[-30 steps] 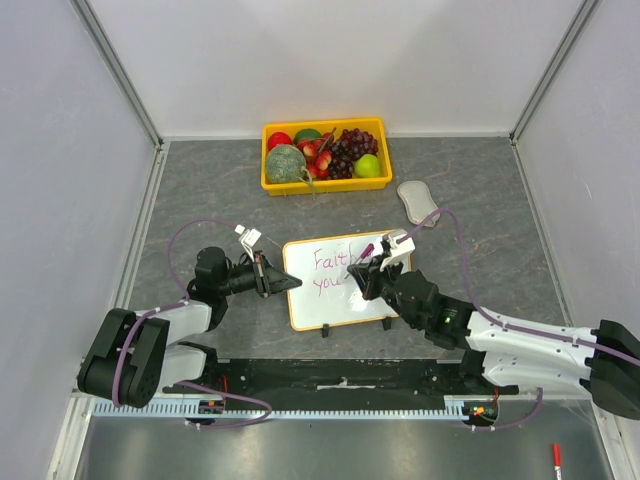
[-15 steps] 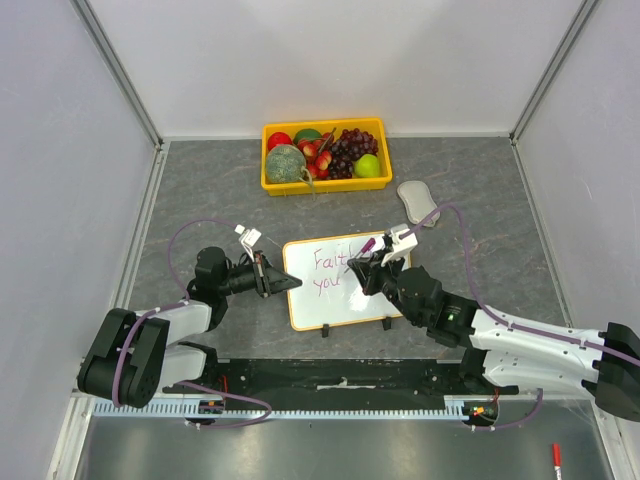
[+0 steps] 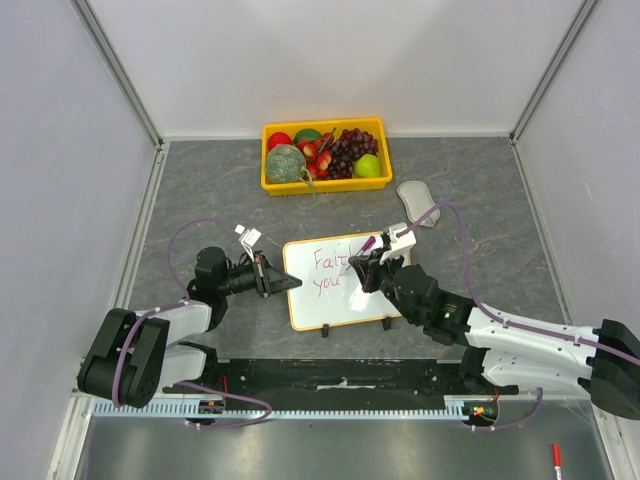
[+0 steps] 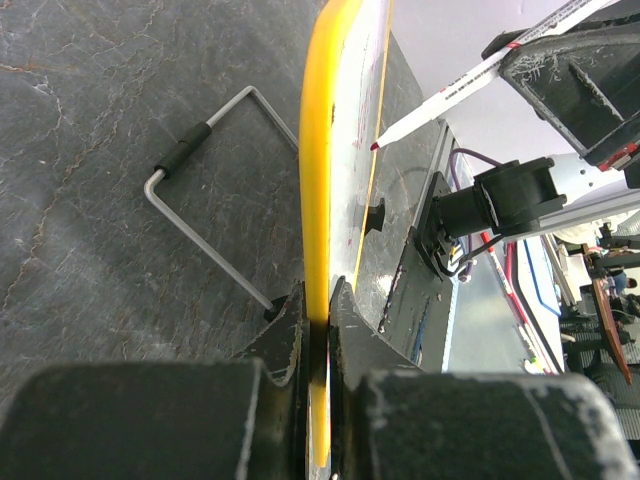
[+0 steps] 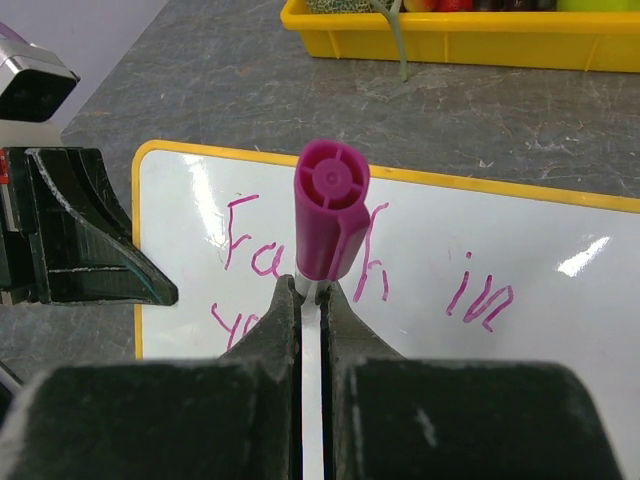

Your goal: Write a sentence on the whiteboard

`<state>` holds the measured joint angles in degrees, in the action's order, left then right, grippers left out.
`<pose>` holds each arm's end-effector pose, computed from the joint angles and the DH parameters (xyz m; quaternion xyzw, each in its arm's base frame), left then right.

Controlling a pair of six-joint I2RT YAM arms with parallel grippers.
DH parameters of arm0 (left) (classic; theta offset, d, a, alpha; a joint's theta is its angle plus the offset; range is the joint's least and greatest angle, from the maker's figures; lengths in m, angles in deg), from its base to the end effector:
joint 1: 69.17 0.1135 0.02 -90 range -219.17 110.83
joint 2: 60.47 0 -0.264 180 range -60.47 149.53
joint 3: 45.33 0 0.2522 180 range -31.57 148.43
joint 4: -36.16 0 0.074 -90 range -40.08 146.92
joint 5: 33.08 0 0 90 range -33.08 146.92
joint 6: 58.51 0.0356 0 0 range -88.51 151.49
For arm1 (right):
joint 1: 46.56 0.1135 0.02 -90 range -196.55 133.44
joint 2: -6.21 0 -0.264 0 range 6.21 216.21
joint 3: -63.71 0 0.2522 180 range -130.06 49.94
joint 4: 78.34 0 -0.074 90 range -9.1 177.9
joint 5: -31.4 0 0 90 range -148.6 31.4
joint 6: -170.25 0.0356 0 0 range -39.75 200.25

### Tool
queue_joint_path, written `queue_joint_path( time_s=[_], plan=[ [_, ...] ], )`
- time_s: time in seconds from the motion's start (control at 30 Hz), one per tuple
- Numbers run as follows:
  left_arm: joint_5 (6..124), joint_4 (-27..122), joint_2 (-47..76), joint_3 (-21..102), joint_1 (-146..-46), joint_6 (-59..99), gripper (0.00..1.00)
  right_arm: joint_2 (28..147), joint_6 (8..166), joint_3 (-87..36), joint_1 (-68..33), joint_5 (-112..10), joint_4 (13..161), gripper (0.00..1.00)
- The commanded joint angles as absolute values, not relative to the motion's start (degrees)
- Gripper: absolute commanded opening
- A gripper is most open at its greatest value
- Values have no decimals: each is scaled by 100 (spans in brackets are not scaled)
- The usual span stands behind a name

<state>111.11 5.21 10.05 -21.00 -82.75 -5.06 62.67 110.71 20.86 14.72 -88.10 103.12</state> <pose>0.1857 -0.0746 0.1555 0.1301 0.7483 -0.5568 0.3362 0.1220 0.1862 0.2521 -0.0457 0.7678 0.2982 0.5652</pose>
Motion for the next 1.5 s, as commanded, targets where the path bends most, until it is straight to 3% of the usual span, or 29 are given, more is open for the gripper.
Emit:
queue_joint_path(
  time_s=[0.0, 1.47],
  plan=[
    [10675, 553, 1055, -2067, -8261, -15, 2, 6272, 11110, 2094, 1427, -9007, 10609, 0],
    [10667, 553, 1046, -2075, -8261, -15, 2, 6105, 11225, 2490, 1400, -8884, 10573, 0]
  ],
)
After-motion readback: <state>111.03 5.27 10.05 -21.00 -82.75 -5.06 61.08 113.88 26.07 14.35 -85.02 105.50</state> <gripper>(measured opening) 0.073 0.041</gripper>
